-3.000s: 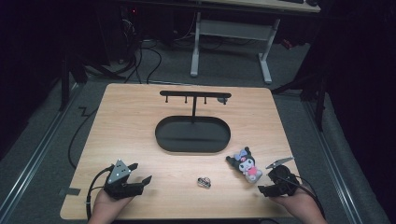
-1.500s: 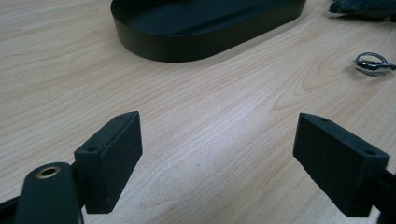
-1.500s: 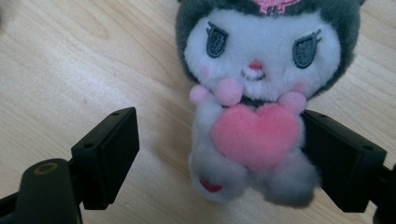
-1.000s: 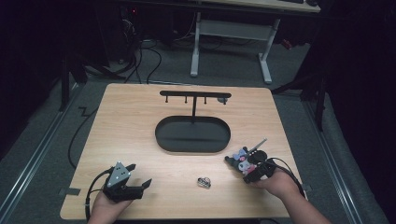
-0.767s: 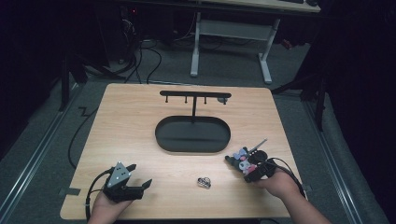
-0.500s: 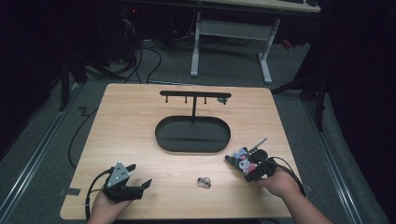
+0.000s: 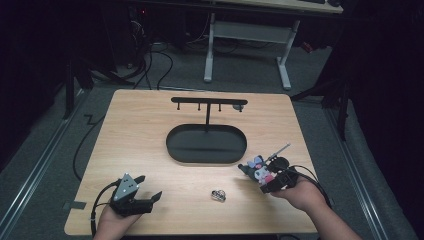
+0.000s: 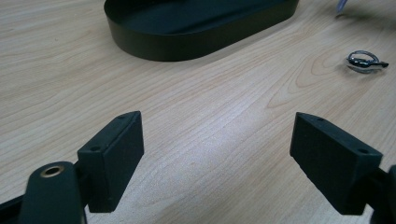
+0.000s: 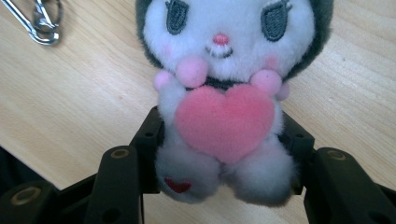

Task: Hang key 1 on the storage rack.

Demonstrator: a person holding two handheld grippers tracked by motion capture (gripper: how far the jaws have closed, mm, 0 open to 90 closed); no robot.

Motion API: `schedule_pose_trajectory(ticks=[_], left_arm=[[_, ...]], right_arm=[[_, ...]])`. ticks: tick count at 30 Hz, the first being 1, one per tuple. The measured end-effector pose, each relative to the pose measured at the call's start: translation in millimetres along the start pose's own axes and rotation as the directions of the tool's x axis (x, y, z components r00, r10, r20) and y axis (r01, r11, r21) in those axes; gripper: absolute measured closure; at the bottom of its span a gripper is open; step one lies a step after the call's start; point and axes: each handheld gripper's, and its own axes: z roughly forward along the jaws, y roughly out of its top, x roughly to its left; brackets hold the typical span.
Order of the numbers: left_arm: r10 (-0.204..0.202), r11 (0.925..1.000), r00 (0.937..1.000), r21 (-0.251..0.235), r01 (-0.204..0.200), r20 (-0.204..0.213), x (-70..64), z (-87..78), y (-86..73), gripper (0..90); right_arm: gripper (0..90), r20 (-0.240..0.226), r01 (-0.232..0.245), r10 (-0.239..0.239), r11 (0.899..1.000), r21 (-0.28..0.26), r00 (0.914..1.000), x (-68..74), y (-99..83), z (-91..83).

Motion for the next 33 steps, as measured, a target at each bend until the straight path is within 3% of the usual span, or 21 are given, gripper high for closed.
schedule_pose_trajectory(ticks=[13,23,33], left_arm=[[0.002,1.0000,1.0000,0.000,-0.002,0.008,-0.9,0.9,-0.3,18.0],[0.002,1.0000,0.9999,-0.002,-0.002,0.011,-1.7,0.5,-0.3,18.0],[0.003,1.0000,1.0000,-0.004,-0.003,0.009,-1.5,1.2,-0.8,18.0]], right_arm=[[48.5,-0.008,-0.018,0.017,0.999,-0.039,0.9998,0.7,3.9,-25.7],[48.5,-0.008,-0.021,0.021,0.999,-0.051,0.9998,0.3,5.1,-33.4],[48.5,-0.012,-0.019,0.018,0.999,-0.051,0.9998,0.7,19.5,-50.9]])
